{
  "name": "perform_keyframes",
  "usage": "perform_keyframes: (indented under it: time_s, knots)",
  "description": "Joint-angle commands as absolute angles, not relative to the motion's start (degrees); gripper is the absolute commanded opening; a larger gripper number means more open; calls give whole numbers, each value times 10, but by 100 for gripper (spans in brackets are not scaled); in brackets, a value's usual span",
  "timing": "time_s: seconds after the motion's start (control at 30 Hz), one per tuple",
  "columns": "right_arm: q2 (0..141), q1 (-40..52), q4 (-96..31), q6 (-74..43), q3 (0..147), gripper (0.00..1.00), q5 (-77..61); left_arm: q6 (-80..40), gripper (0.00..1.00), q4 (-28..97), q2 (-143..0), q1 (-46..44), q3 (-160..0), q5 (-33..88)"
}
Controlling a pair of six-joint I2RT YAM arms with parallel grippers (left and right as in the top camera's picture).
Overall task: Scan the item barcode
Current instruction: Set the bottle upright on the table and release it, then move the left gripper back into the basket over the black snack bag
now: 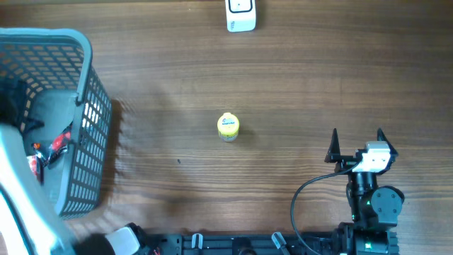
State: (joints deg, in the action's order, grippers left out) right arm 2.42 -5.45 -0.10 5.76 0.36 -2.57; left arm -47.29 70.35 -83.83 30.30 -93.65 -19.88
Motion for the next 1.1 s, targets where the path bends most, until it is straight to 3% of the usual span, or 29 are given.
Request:
perform_keyframes:
  time_s: [0.0, 0.23, 0.67, 0.93, 1.0, 1.07]
  knots:
    - [25, -56, 0, 49, 3, 100, -33, -599, 100, 721, -919, 314, -933, -167]
    - [25, -56, 0, 49, 3, 100, -33, -727, 100, 700, -1013, 307, -900, -166]
    - [25, -56, 0, 49, 3, 100, -33, -775, 100, 471, -1021, 306, -670, -216]
    - [25, -56, 0, 49, 3, 100, -33, -814, 100, 397, -1021, 307, -615, -237]
    - [25, -56, 0, 49, 3, 100, -33, -814, 96, 387, -1021, 307, -612, -237]
    - [25, -56, 0, 49, 3, 100, -33, -815, 86, 382, -1021, 307, -612, -237]
